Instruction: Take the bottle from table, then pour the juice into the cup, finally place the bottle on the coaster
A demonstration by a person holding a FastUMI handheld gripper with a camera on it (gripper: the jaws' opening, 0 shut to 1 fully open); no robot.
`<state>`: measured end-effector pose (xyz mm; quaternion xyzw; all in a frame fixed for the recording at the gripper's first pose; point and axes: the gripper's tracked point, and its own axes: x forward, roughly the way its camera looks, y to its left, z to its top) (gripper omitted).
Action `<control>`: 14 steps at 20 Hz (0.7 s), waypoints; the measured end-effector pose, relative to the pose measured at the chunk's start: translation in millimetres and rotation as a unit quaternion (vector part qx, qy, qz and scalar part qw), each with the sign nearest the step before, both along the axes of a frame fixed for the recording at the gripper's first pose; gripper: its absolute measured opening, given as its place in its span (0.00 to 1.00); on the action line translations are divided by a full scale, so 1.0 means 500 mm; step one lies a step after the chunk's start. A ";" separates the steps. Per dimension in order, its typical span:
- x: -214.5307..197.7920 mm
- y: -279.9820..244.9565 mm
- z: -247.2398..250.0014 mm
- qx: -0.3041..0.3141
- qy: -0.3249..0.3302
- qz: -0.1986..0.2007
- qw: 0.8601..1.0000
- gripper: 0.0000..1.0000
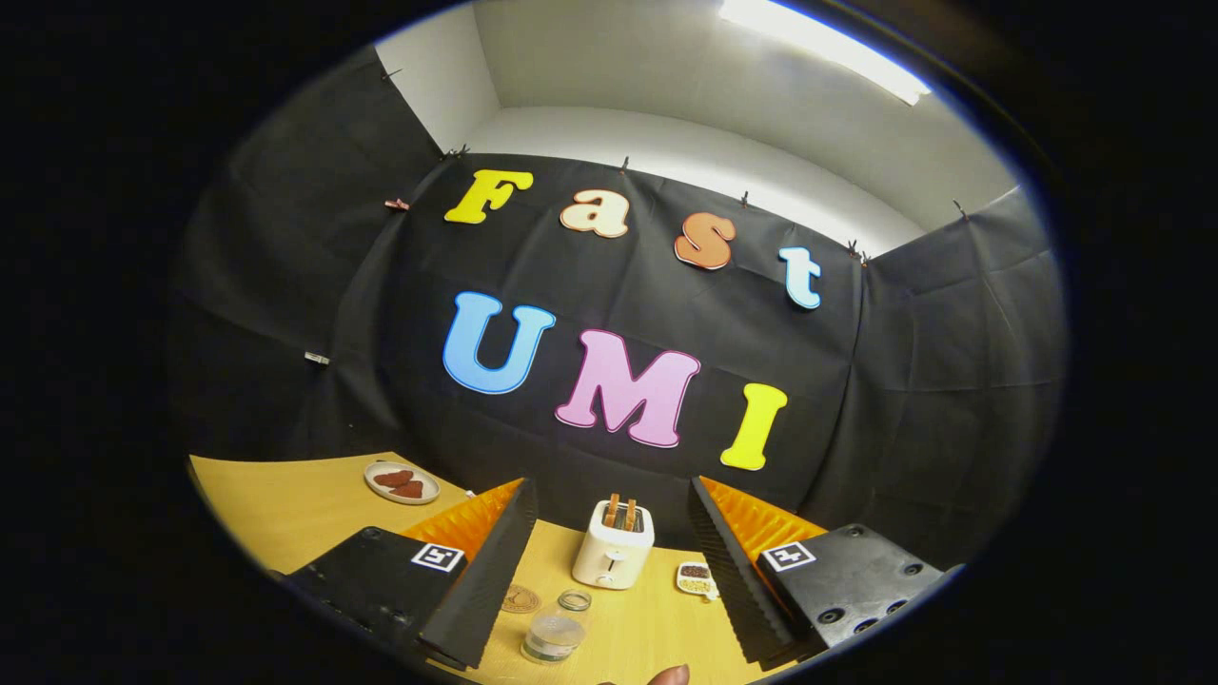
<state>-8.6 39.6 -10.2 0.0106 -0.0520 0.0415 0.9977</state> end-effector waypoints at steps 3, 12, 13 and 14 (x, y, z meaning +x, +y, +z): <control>-0.011 0.011 -0.056 0.011 0.013 0.018 1.000 0.97; -0.018 0.019 -0.255 0.032 0.060 0.042 0.997 0.97; -0.019 0.024 -0.280 0.033 0.067 0.045 0.996 0.97; -0.021 0.029 -0.303 0.033 0.073 0.049 0.996 0.97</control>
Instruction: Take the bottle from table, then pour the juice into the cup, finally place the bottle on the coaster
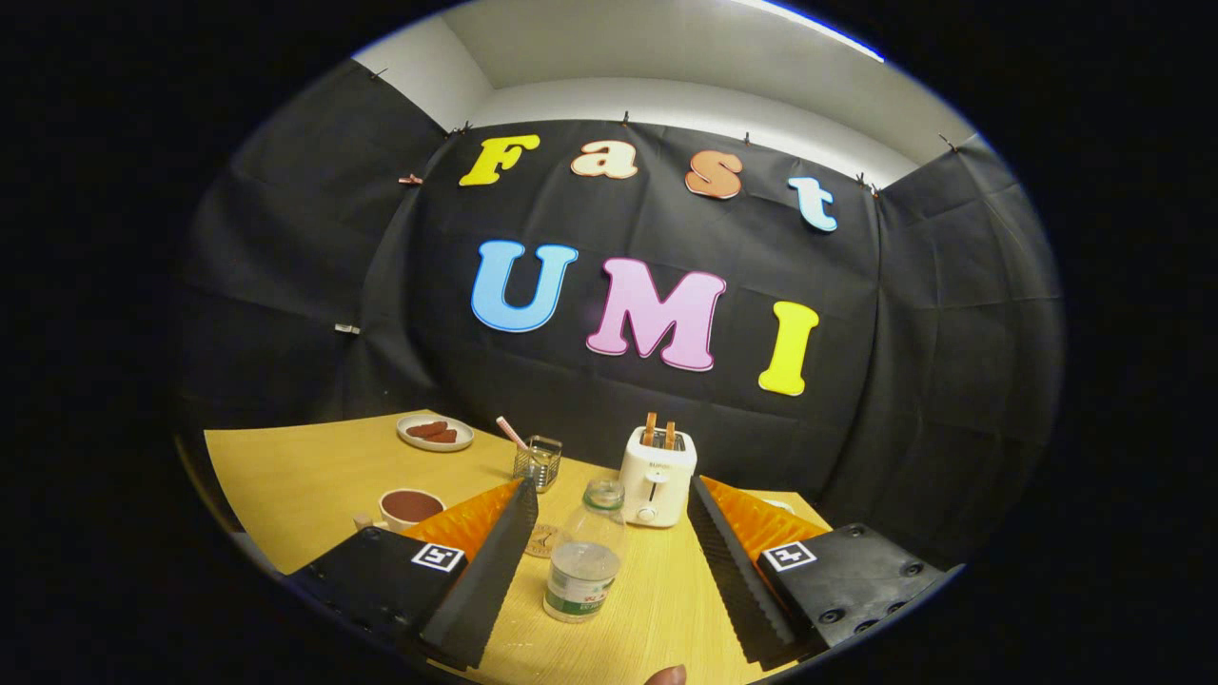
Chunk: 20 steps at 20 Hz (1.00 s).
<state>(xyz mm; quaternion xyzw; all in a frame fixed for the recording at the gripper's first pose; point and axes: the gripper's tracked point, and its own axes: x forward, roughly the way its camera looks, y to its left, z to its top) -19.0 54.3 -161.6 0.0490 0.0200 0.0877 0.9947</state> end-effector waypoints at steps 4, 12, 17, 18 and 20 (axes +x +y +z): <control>-0.004 0.018 -0.095 0.006 0.030 0.004 1.000 0.97; 0.027 0.043 -0.203 0.006 0.049 0.016 0.999 0.97; 0.050 0.061 -0.223 0.009 0.041 0.026 0.999 0.97; 0.054 0.065 -0.229 0.011 0.042 0.028 0.999 0.97; 0.065 0.072 -0.241 0.013 0.043 0.030 0.999 0.96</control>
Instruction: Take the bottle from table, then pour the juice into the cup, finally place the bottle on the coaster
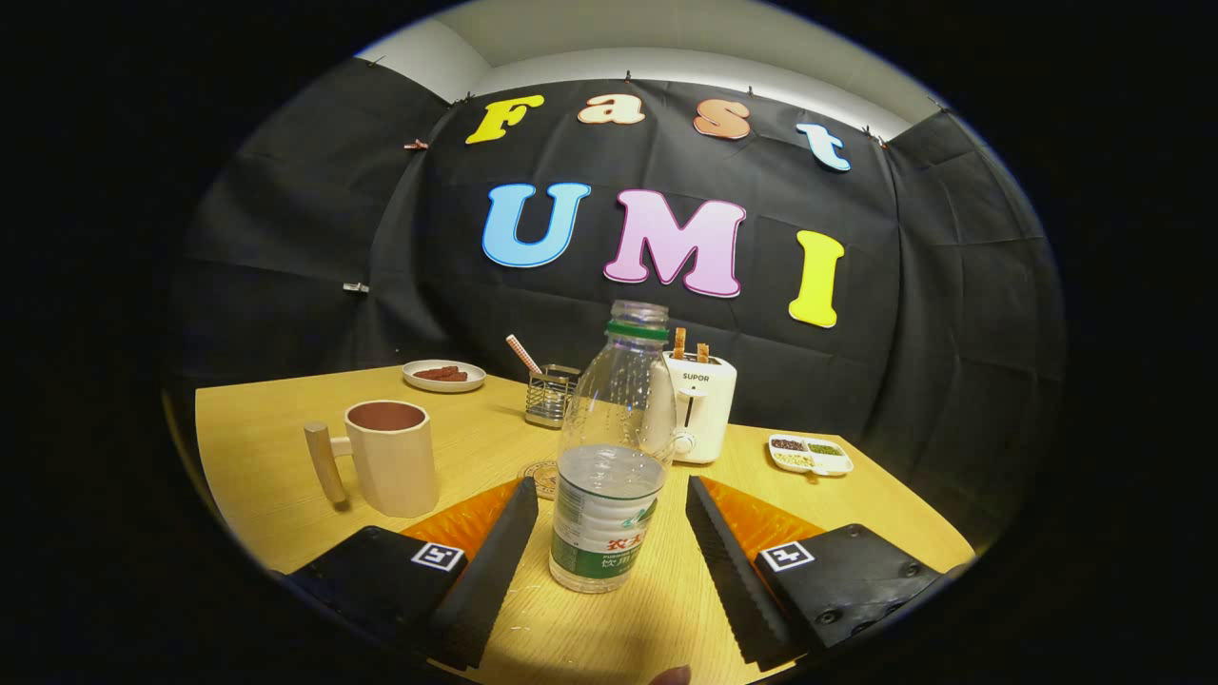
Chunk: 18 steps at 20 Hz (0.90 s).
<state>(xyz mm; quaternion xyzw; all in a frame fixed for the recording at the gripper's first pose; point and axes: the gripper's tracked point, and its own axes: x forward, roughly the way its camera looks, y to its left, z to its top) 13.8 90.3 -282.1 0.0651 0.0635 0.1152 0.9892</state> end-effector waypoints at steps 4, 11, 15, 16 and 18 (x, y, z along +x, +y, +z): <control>0.023 0.019 -0.021 0.004 0.004 0.004 1.000 0.96; 0.072 0.028 -0.056 0.029 0.036 -0.015 0.999 0.82; 0.082 0.011 -0.048 -0.027 0.048 -0.036 0.998 0.71; 0.084 -0.007 -0.038 -0.053 0.043 -0.050 0.996 0.69; 0.085 -0.012 -0.021 -0.086 0.033 -0.051 0.994 0.69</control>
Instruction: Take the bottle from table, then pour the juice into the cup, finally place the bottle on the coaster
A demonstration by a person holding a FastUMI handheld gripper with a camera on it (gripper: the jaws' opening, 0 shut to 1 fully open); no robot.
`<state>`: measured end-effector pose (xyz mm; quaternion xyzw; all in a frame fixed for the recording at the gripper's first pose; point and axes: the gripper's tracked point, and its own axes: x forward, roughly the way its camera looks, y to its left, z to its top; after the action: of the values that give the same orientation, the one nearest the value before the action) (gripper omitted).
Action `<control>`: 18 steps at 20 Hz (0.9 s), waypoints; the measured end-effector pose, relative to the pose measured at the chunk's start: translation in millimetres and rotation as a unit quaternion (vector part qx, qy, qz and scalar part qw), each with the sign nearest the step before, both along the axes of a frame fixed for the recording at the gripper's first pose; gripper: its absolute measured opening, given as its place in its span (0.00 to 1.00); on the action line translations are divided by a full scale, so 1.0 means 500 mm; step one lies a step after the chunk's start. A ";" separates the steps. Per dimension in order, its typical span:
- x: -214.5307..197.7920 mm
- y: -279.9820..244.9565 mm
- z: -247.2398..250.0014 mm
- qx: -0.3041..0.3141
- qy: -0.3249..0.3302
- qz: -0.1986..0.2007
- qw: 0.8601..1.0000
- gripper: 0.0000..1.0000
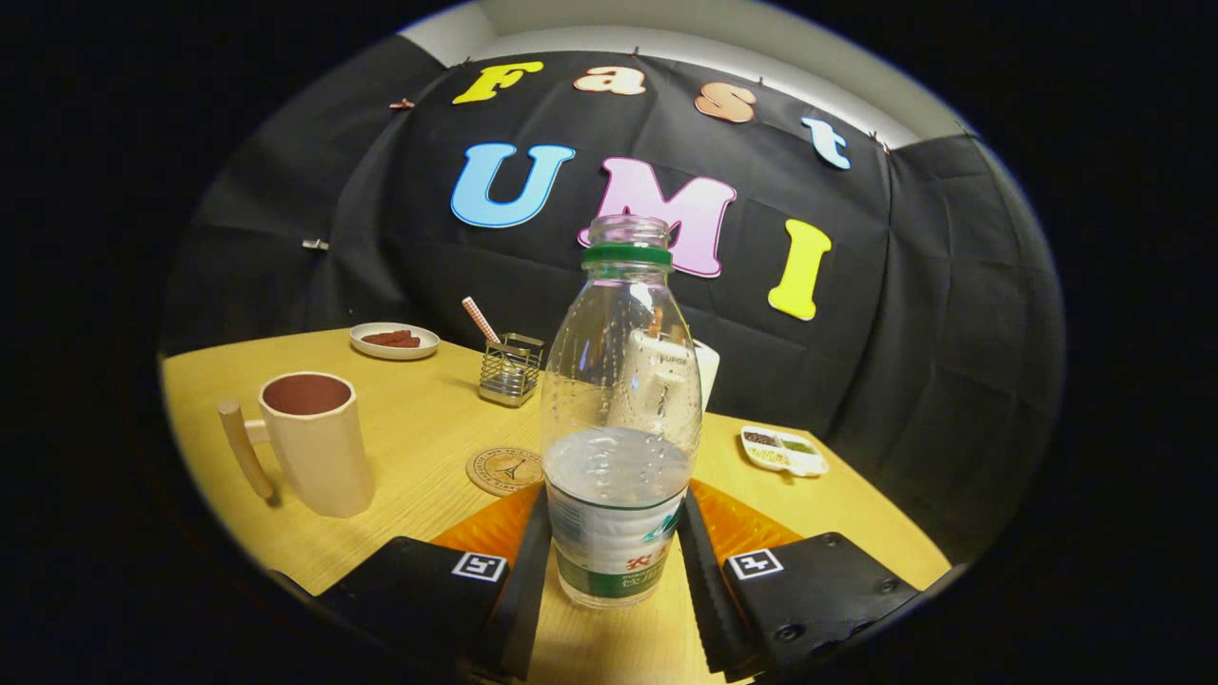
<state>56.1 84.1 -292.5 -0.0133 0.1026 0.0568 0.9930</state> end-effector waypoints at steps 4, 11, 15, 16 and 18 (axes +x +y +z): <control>0.000 -0.003 0.040 -0.072 -0.012 0.025 0.997 0.69; 0.021 0.006 0.105 -0.169 -0.031 0.036 0.985 0.69; 0.032 0.022 0.121 -0.232 -0.039 0.047 0.971 0.69; 0.036 0.027 0.120 -0.247 -0.038 0.052 0.967 0.69; 0.029 0.037 0.123 -0.275 -0.042 0.060 0.959 0.69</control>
<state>70.5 102.7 -230.8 -0.2948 0.0711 0.0855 0.9491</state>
